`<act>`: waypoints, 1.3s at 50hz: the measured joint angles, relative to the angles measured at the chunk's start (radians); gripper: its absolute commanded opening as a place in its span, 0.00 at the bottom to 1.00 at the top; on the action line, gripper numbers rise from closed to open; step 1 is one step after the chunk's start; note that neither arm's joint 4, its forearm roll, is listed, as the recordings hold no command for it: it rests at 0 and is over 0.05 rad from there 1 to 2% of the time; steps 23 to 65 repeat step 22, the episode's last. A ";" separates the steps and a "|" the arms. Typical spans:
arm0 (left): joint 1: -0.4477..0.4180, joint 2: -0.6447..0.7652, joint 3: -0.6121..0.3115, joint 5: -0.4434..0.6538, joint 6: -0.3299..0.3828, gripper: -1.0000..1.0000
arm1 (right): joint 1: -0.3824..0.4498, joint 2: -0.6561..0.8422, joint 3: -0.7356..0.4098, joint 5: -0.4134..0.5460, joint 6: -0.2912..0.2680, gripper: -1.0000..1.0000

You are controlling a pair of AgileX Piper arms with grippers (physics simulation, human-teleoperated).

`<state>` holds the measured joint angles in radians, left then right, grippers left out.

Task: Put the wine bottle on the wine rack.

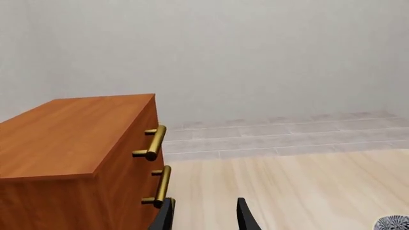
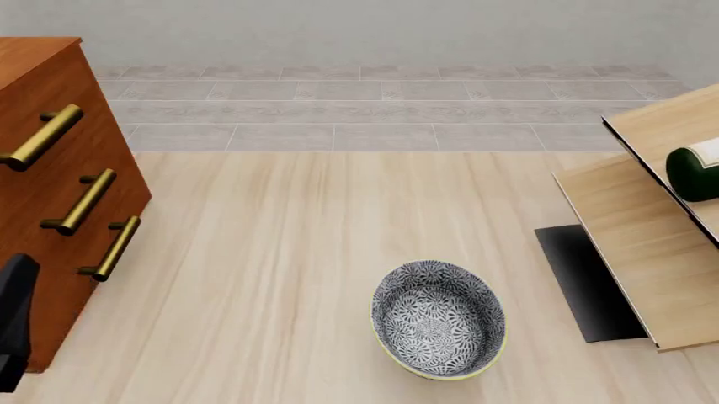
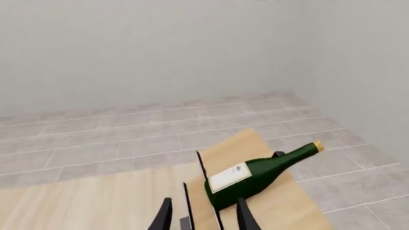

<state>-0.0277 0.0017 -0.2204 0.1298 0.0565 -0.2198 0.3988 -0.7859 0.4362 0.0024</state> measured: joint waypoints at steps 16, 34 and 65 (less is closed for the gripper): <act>-0.001 -0.001 -0.010 0.007 -0.005 1.00 | 0.046 -0.106 0.063 0.035 -0.047 1.00; -0.001 -0.001 -0.015 0.011 -0.006 1.00 | 0.064 -0.141 0.089 0.043 -0.065 1.00; -0.001 -0.001 -0.015 0.011 -0.006 1.00 | 0.064 -0.141 0.089 0.043 -0.065 1.00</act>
